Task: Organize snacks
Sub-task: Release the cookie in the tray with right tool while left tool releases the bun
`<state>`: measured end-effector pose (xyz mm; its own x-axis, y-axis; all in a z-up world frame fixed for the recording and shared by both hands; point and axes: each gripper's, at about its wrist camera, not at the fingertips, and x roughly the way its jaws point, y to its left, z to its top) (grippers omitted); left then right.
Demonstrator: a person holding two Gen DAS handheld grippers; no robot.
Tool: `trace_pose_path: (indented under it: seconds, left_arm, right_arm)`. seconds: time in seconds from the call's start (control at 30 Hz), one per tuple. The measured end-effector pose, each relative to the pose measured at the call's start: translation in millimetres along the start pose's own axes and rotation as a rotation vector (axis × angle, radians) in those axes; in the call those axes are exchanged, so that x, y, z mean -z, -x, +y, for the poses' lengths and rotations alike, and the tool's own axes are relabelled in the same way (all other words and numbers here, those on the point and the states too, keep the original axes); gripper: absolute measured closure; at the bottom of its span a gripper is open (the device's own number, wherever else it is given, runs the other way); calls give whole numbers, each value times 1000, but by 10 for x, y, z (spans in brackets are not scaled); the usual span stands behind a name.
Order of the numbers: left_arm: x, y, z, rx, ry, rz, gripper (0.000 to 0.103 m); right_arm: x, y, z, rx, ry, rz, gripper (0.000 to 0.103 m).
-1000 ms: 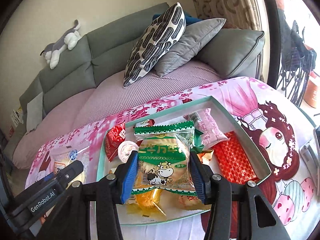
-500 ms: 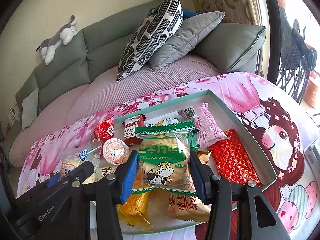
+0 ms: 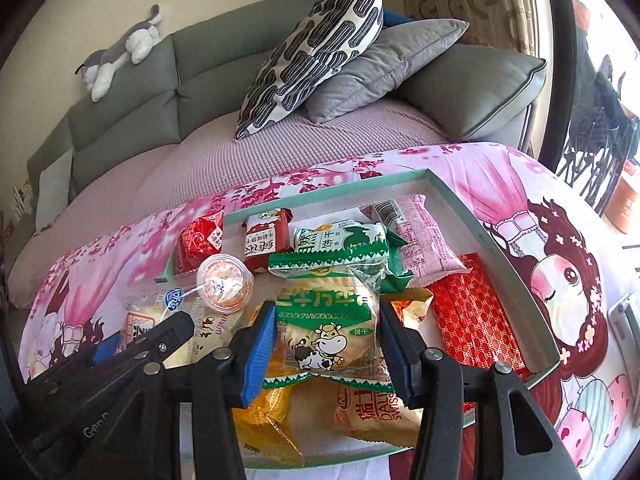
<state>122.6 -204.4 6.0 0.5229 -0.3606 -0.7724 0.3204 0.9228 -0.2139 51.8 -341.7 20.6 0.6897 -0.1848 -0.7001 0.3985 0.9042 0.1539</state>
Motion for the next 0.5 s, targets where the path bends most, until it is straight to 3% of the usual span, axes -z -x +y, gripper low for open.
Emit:
trace_pose_path:
  seconds: [0.3, 0.5]
  left_arm:
    - [-10, -10, -11, -2, -15, 6, 46]
    - [-25, -2, 35, -7, -6, 17, 38]
  right_arm:
    - [-5, -25, -17, 18, 8, 7, 48]
    - [-14, -17, -55, 8, -9, 14, 43]
